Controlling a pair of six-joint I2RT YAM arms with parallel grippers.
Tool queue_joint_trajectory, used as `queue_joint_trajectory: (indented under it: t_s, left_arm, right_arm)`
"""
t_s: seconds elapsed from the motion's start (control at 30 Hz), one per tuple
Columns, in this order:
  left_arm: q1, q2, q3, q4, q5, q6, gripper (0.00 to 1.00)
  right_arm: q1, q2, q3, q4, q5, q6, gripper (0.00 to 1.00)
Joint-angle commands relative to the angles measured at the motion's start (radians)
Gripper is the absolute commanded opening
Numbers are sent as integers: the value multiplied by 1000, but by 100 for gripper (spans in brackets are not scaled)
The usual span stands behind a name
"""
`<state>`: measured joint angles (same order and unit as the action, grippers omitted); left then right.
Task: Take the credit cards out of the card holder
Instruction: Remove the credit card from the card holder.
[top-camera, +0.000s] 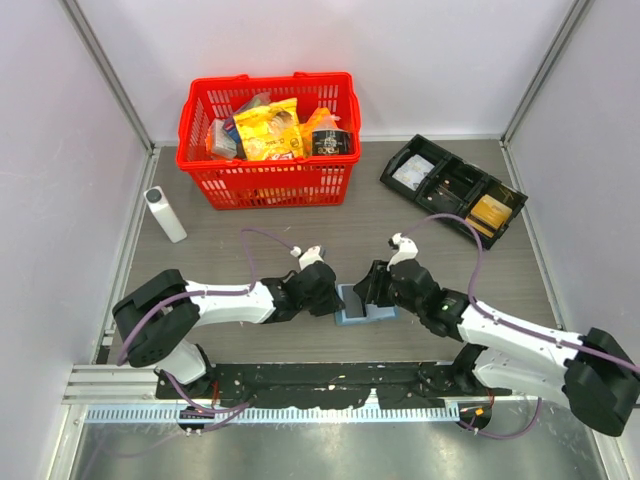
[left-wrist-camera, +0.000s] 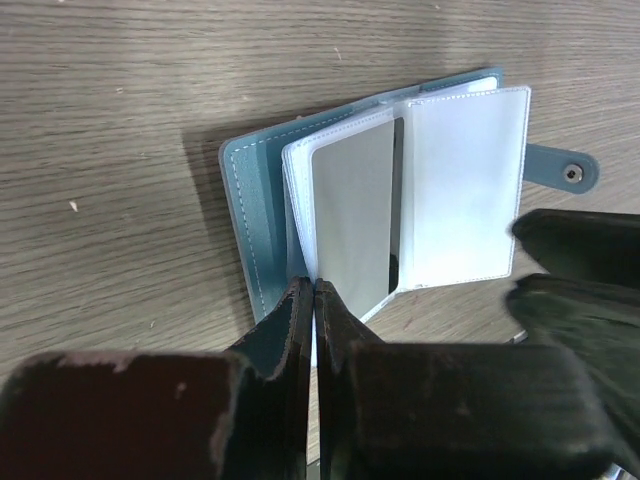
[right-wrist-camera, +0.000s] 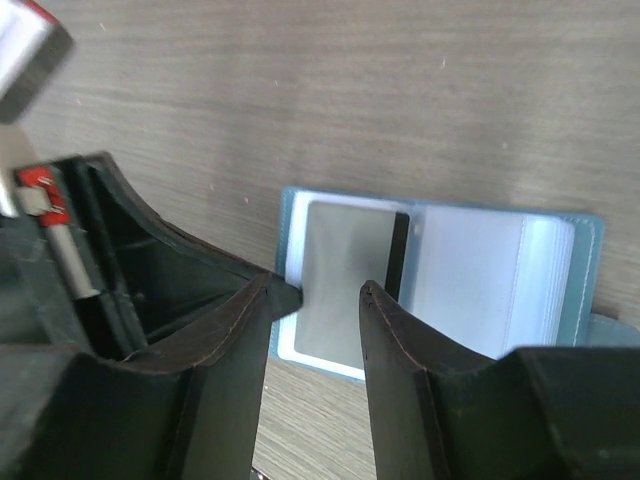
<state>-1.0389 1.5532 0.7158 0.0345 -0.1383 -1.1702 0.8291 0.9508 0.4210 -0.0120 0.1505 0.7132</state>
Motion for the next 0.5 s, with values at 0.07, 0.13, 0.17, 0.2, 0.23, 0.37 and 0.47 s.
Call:
queue_joint_trajectory:
  t_s: [0.07, 0.13, 0.17, 0.2, 0.23, 0.37, 0.47]
  left_arm:
    - [-4, -13, -15, -31, -57, 1, 5]
    - [-6, -12, -24, -31, -57, -2, 5]
    - [-6, -10, -27, -31, -57, -3, 5]
    - [-3, -8, -32, -31, -55, -5, 5]
    - [-6, -5, -35, -31, -55, -8, 5]
    - [-3, 8, -55, -13, -43, -29, 5]
    - [-4, 24, -56, -5, -29, -37, 5]
  right_arm:
    - [-42, 98, -54, 162, -124, 55, 44]
    - [-77, 114, -89, 204, -182, 74, 43]
    - [-88, 120, -99, 234, -216, 80, 43]
    - [-113, 131, -116, 251, -244, 89, 43]
    - [-136, 144, -125, 282, -265, 98, 43]
    - [-174, 212, -156, 357, -354, 111, 43]
    - [-185, 253, -169, 409, -376, 127, 42]
